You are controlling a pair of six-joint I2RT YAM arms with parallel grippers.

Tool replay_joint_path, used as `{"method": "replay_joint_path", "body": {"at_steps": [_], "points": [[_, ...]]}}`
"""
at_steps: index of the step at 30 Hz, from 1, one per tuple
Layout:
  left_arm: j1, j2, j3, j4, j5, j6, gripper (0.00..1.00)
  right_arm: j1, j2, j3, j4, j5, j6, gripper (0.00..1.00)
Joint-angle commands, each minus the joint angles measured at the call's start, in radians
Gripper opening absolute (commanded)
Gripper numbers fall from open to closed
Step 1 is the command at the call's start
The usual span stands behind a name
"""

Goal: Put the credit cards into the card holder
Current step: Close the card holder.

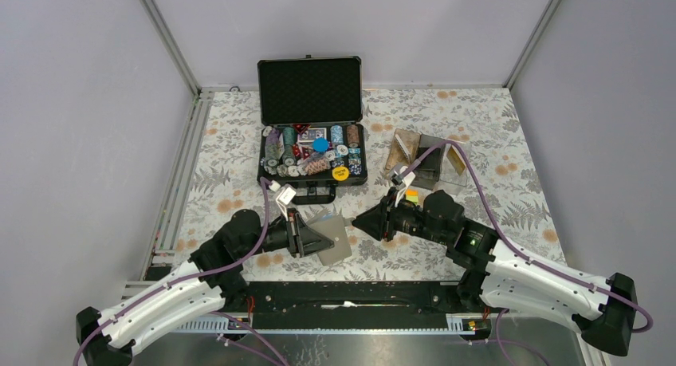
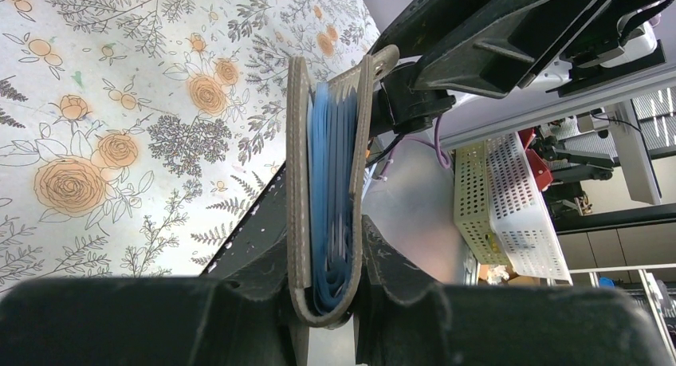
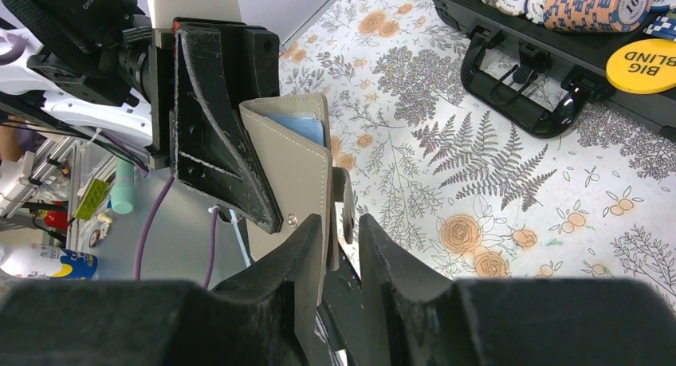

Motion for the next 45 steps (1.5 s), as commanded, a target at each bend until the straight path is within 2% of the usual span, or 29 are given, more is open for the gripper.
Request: {"method": "replay_joint_path", "body": {"at_steps": [1,5,11,18,22,28,34,37,45], "points": [[0.000,-0.017,0.040,0.061,0.032,0.005,0.00,-0.002,0.002,-0.001,0.051,0.008,-0.013,0.30],[-0.001,-0.017,0.038,0.062,0.032,0.005,0.00,-0.002,0.005,-0.006,0.052,0.011,-0.013,0.22],[0.000,-0.018,0.042,0.060,0.034,0.001,0.00,-0.002,0.008,-0.009,0.053,0.010,-0.024,0.00],[0.000,-0.034,0.037,0.060,-0.005,-0.026,0.00,-0.001,0.006,-0.037,0.077,-0.071,-0.056,0.00],[0.000,-0.051,0.018,0.060,-0.061,-0.063,0.04,0.000,0.012,-0.043,0.066,-0.138,-0.069,0.00],[0.000,-0.024,0.018,0.000,-0.115,-0.087,0.05,-0.001,0.024,-0.069,0.144,-0.241,-0.013,0.00],[0.000,-0.003,0.028,-0.021,-0.130,-0.093,0.06,0.001,0.060,-0.098,0.221,-0.242,0.024,0.00],[0.000,-0.001,0.013,0.018,-0.114,-0.094,0.09,0.003,0.090,-0.090,0.216,-0.205,0.023,0.00],[0.001,0.018,-0.007,0.075,-0.068,-0.095,0.14,0.014,0.188,-0.101,0.342,-0.207,0.064,0.00]]}}
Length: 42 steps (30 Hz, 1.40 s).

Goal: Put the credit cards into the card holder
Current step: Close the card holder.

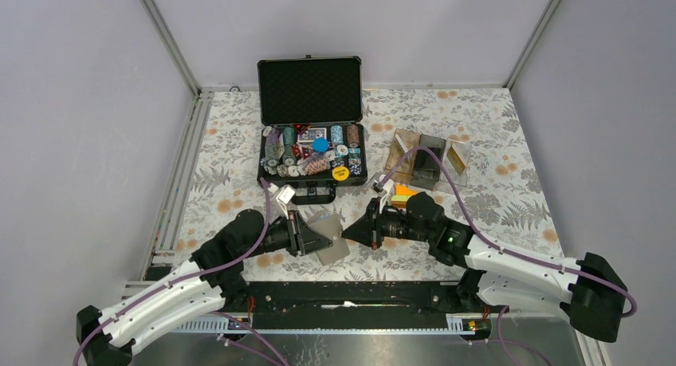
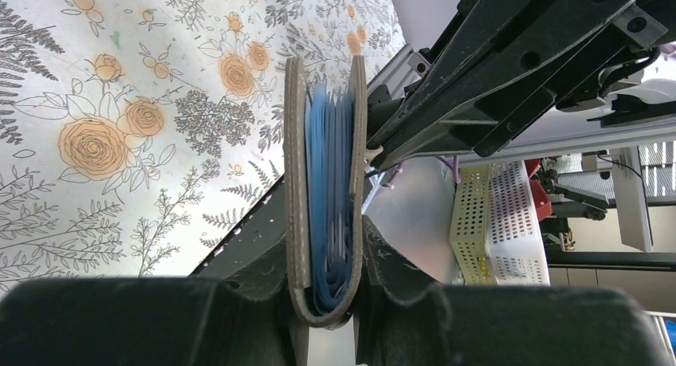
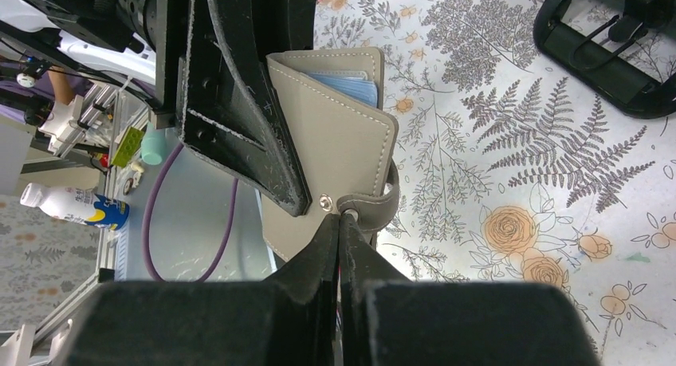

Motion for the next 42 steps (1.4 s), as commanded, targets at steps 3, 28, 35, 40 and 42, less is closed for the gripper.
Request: {"method": "replay_joint_path", "body": {"at_steps": [3,28,35,40,42], "points": [[0.004,0.009,-0.004,0.144,-0.004,-0.003,0.14,0.016,0.046,-0.016,0.141,-0.032,0.046,0.00],[0.006,0.006,-0.021,0.135,-0.060,-0.022,0.08,0.106,0.101,-0.036,0.172,-0.018,0.061,0.00],[0.005,0.006,-0.039,0.129,-0.039,0.012,0.28,0.109,0.020,-0.040,0.061,0.102,0.028,0.00],[0.006,0.019,-0.061,0.173,-0.019,0.006,0.35,0.108,0.010,-0.043,0.051,0.119,0.042,0.00],[0.005,0.030,-0.065,0.188,-0.005,0.005,0.36,0.108,0.010,-0.050,0.066,0.123,0.052,0.00]]}}
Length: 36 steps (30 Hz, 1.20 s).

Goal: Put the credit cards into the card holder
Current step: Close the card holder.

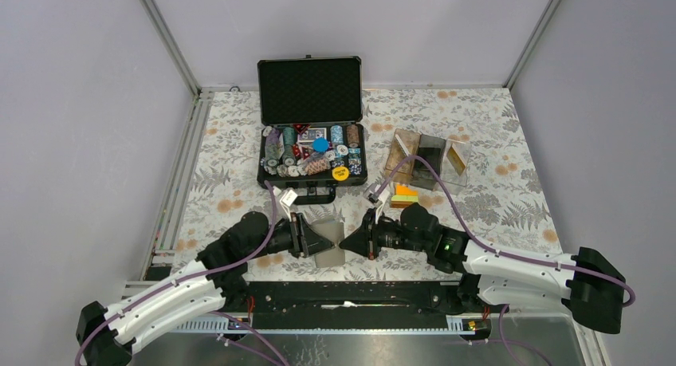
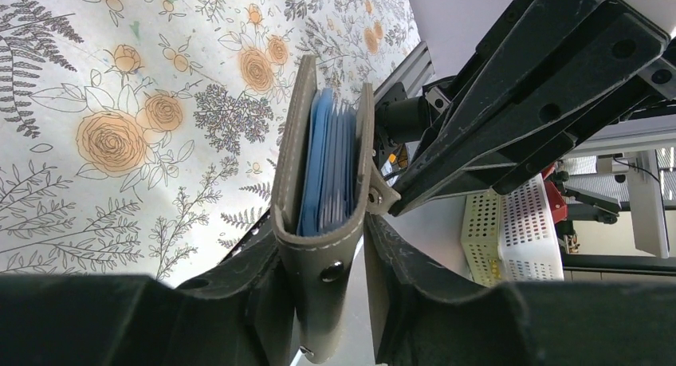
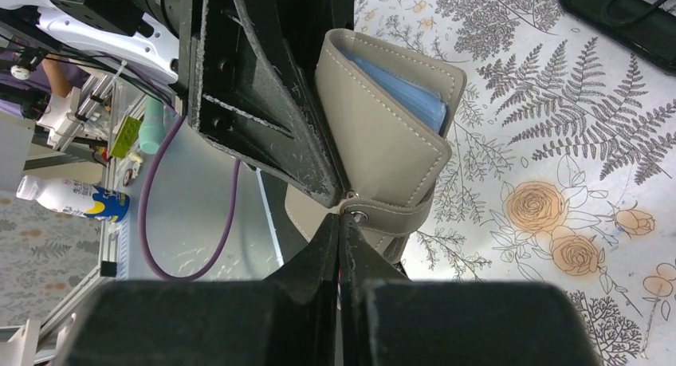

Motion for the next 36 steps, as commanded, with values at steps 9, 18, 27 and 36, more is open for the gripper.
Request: {"method": "replay_joint_path", "body": {"at_steps": [9,18,27,36], "points": [[0.002,-0.012,-0.028,0.128,-0.039,-0.037,0.51,0.010,-0.025,0.000,-0.009,0.023,0.024,0.00],[0.003,0.036,-0.050,0.234,0.060,-0.036,0.50,0.011,0.017,-0.009,0.070,-0.008,0.057,0.00],[0.003,0.069,-0.040,0.241,0.149,0.027,0.50,0.010,0.049,-0.021,0.145,0.070,0.109,0.00],[0.007,0.037,-0.024,0.164,0.138,0.059,0.39,0.010,-0.009,-0.036,0.062,0.120,0.094,0.00]]}}
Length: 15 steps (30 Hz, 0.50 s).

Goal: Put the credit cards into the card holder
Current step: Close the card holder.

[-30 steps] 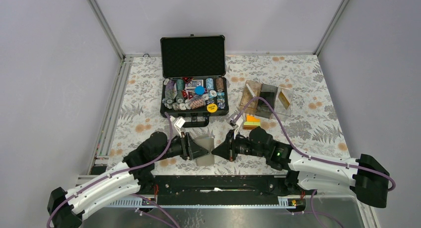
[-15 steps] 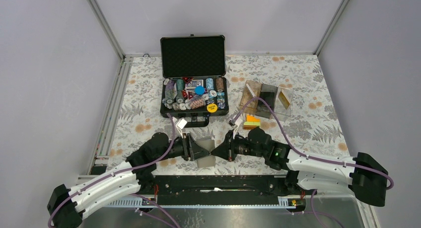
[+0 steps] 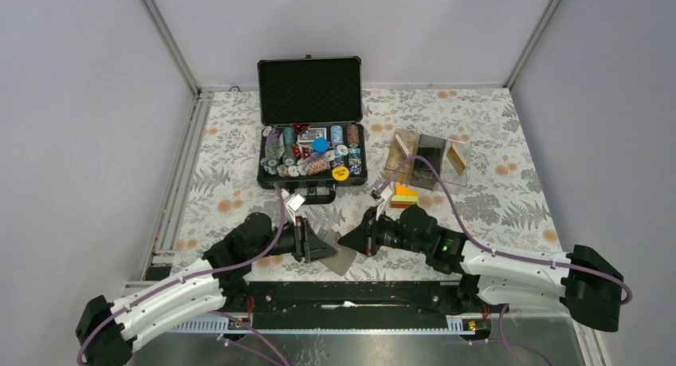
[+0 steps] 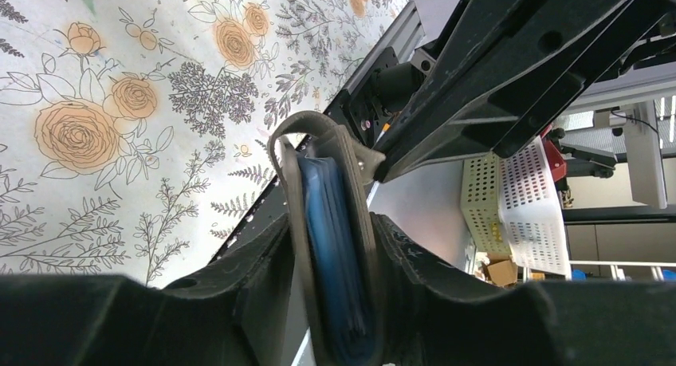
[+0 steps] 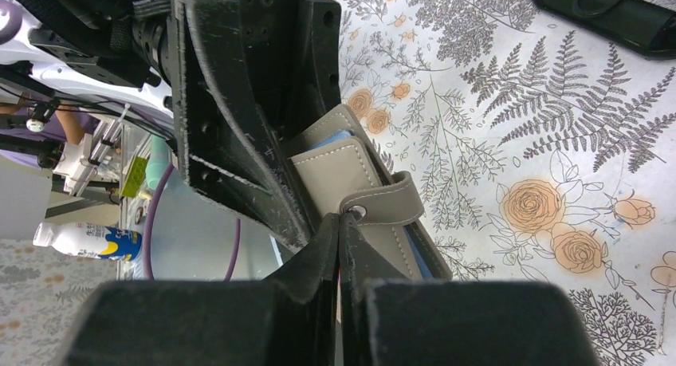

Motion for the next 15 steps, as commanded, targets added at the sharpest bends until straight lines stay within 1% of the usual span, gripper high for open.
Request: {"method": "replay_joint_path", "body": {"at_steps": [1,3,6,8,10,12,15], "points": [[0.005,-0.021,0.028,0.044,0.028,0.028,0.36,0.008,-0.053,-0.017,-0.007,0.054,-0.003,0.00],[0.005,-0.014,0.028,0.046,0.031,0.028,0.27,0.009,-0.062,-0.021,-0.014,0.058,-0.004,0.00],[0.006,0.002,0.029,0.055,0.035,0.026,0.11,0.008,-0.064,-0.024,-0.009,0.049,-0.001,0.00],[0.007,0.011,0.034,0.053,0.033,0.025,0.04,0.010,-0.059,-0.021,-0.003,0.020,-0.013,0.00],[0.007,0.013,0.045,0.023,0.013,0.025,0.00,0.010,-0.069,-0.020,-0.011,-0.009,-0.036,0.00],[0.008,0.010,0.064,-0.018,-0.009,0.029,0.00,0.009,-0.088,-0.017,-0.040,-0.051,-0.068,0.00],[0.010,0.006,0.083,-0.060,-0.035,0.031,0.00,0.009,-0.102,0.014,-0.133,-0.107,-0.136,0.00]]}}
